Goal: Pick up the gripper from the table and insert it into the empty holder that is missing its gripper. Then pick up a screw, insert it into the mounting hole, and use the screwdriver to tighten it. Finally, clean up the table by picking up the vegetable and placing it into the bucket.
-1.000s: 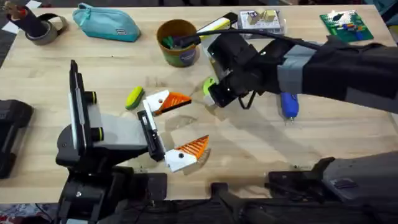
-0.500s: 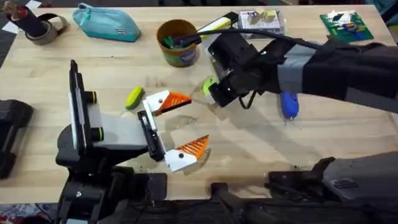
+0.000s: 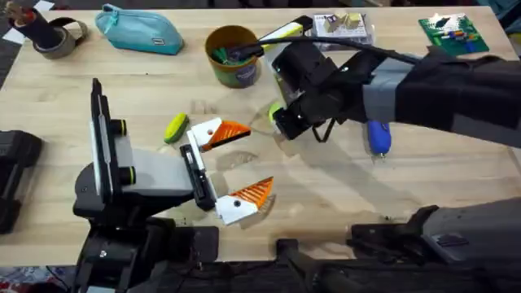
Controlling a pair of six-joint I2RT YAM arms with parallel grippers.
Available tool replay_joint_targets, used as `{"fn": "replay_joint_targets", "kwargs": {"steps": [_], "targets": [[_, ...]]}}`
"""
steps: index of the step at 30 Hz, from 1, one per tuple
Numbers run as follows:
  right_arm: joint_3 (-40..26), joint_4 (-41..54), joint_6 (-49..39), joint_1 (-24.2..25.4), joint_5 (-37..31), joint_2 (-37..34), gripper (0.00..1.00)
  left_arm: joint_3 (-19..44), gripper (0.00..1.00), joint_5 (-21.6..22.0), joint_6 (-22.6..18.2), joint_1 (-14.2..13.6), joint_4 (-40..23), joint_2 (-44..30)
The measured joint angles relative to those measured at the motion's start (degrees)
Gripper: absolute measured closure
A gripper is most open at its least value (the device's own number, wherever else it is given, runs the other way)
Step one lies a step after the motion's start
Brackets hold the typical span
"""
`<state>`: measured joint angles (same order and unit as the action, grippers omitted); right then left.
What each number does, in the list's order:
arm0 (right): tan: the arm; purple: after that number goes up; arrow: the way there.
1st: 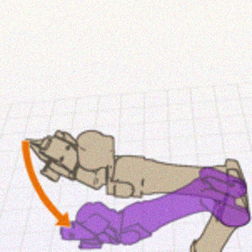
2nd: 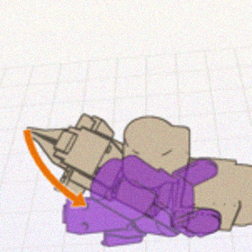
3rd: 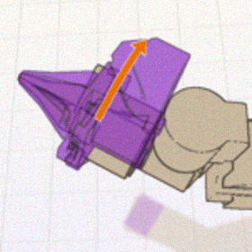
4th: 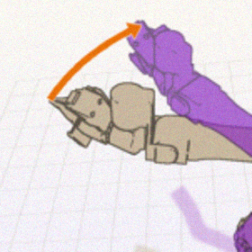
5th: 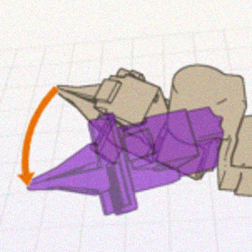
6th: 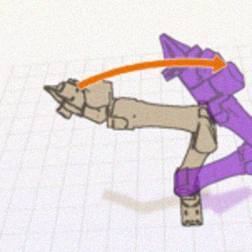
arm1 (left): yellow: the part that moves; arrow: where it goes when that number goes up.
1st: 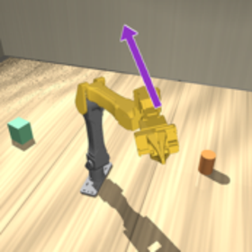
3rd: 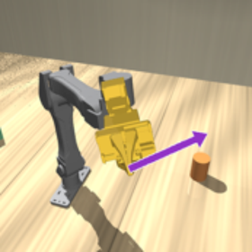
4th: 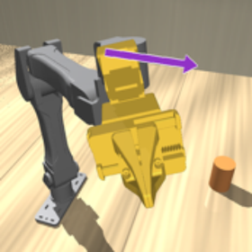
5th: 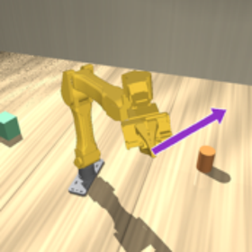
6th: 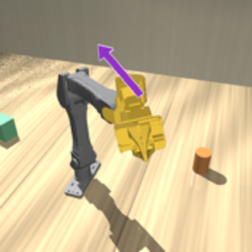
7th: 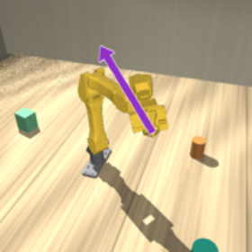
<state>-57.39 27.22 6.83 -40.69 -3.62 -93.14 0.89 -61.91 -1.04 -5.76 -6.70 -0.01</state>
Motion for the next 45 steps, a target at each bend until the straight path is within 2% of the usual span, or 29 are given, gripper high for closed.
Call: {"fn": "replay_joint_targets", "kwargs": {"steps": [9, 18, 24, 32, 37, 45], "targets": [[-0.7, 1.4, 0.0, 0.0, 0.0, 0.0, 0.995, 0.0, 0.009, 0.0, 0.0, 0.0, 0.0, 0.0], [-7.0, 9.0, -0.1, 0.0, 0.0, 3.7, 0.995, 0.0, 0.009, 0.0, 0.0, 0.0, 0.0, 0.0], [-15.2, 19.0, -0.9, 0.0, 0.0, 6.4, 0.995, 0.0, 0.009, 0.0, 0.0, 0.0, 0.0, 0.0], [-27.8, 33.6, -4.1, 0.0, 0.5, 6.4, 0.995, 0.0, 0.009, 0.0, 0.0, 0.0, 0.0, 0.0], [-35.7, 39.0, -6.8, 0.0, 0.5, 6.1, 0.995, 0.0, 0.009, 0.0, 0.0, 0.0, 0.0, 0.0], [-53.1, 48.9, -10.3, -1.9, 1.1, -2.2, 0.995, 0.0, 0.009, 0.0, 0.0, 0.0, 0.0, 0.0]]}}
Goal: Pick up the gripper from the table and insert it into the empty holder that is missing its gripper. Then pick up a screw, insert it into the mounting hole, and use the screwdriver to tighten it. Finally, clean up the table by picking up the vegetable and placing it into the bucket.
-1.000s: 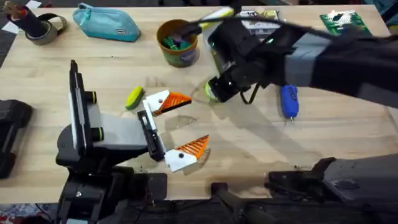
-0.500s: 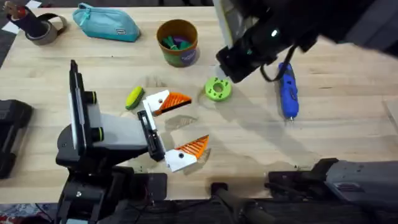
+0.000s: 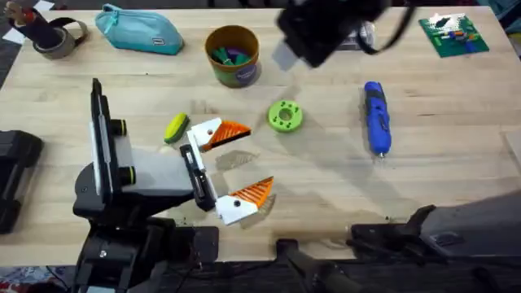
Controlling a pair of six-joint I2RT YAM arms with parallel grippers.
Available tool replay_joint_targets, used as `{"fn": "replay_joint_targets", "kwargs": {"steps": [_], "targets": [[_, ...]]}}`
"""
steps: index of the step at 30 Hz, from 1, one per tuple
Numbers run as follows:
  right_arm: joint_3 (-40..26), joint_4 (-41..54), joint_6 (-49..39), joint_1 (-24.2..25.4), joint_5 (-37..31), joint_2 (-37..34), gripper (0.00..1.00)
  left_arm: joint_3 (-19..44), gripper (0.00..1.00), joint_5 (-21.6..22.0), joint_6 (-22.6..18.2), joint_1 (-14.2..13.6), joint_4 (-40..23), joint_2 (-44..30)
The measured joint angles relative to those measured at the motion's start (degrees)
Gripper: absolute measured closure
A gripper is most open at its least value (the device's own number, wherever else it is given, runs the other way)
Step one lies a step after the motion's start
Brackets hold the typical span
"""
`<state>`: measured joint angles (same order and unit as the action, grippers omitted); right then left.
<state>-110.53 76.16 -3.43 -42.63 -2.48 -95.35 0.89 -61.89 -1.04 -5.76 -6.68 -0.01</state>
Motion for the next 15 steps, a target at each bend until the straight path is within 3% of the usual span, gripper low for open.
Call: {"fn": "replay_joint_targets", "kwargs": {"steps": [4, 15], "targets": [[-5.8, 1.2, -2.8, -3.7, 1.3, -5.6, 0.995, 0.0, 0.009, 0.0, 0.0, 0.0, 0.0, 0.0], [-6.7, 1.0, -6.5, -13.7, 3.6, -7.9, 0.995, 0.0, 0.009, 0.0, 0.0, 0.0, 0.0, 0.0]]}}
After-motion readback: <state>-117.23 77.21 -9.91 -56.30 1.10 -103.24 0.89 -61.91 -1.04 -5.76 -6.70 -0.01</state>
